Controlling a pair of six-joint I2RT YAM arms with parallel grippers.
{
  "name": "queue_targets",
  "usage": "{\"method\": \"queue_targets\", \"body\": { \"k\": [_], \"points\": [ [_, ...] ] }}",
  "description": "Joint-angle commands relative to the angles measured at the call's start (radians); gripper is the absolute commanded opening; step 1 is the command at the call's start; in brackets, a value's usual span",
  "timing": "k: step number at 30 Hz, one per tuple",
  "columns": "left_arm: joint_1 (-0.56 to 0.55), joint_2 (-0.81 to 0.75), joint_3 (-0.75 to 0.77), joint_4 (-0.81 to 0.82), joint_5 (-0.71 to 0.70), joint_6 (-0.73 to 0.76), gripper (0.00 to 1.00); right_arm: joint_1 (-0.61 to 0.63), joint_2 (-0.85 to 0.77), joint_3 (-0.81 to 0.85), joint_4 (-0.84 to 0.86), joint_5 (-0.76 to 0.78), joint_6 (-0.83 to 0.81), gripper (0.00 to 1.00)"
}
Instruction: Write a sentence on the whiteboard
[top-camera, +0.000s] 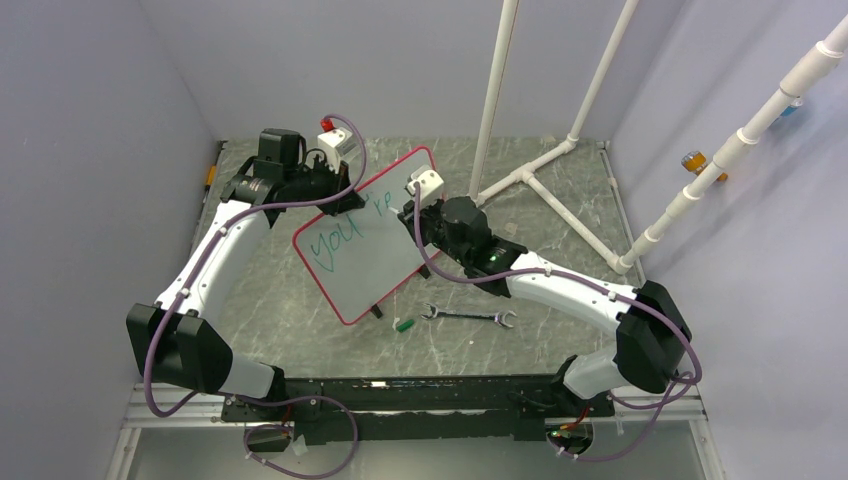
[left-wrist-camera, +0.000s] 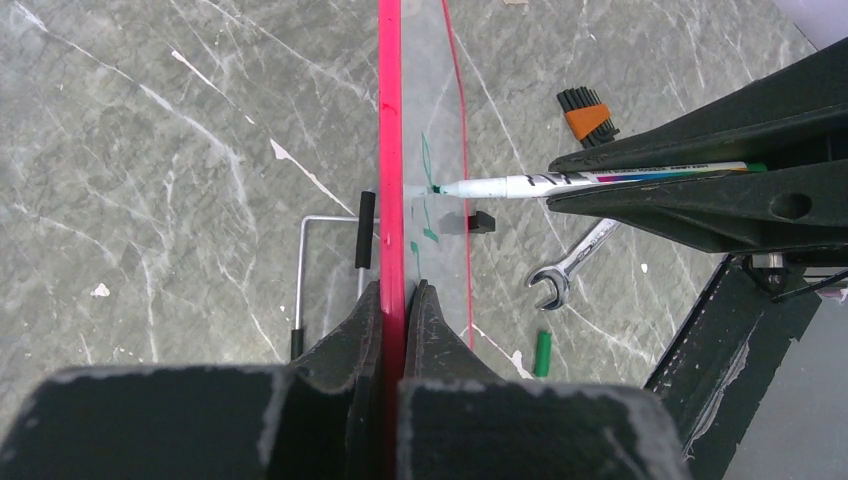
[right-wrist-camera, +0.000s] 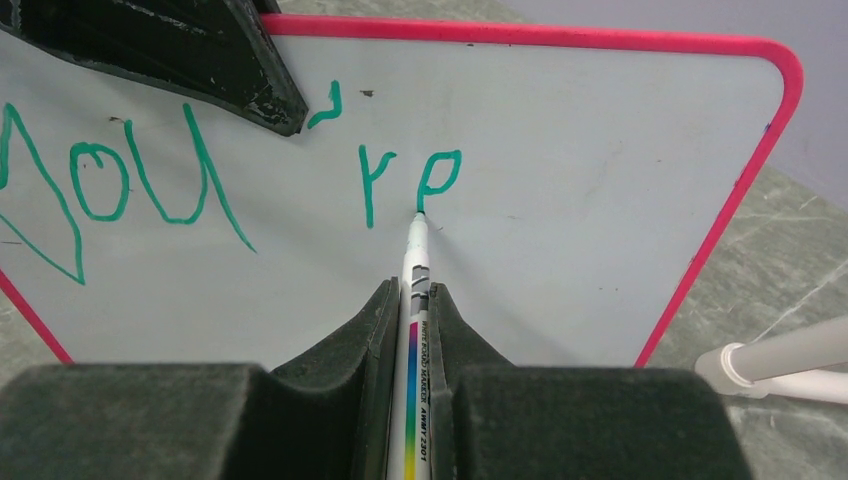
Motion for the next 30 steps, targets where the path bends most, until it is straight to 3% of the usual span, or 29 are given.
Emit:
{"method": "queue_targets", "body": {
  "k": [1,14,23,30],
  "points": [
    [0.001,0.003,-0.025,-0.014,-0.160,0.157,0.00,-0.001,-0.010,-0.012,0.015,0.045,0.014,0.00],
    [0.001,0.003,-0.026,-0.012,-0.159,0.154,0.00,-0.007,-0.018,0.043,-0.015,0.129,-0.017,0.00],
    [0.001,-0.001,-0.030,0.002,-0.187,0.138,0.00,-0.007,-0.186,-0.016,-0.073,0.184,-0.004,0.00],
    [-0.019,0.015,-0.018,-0.007,-0.222,0.126,0.00,-0.007,-0.300,-0.095,-0.101,0.134,0.094,0.00]
  ]
}}
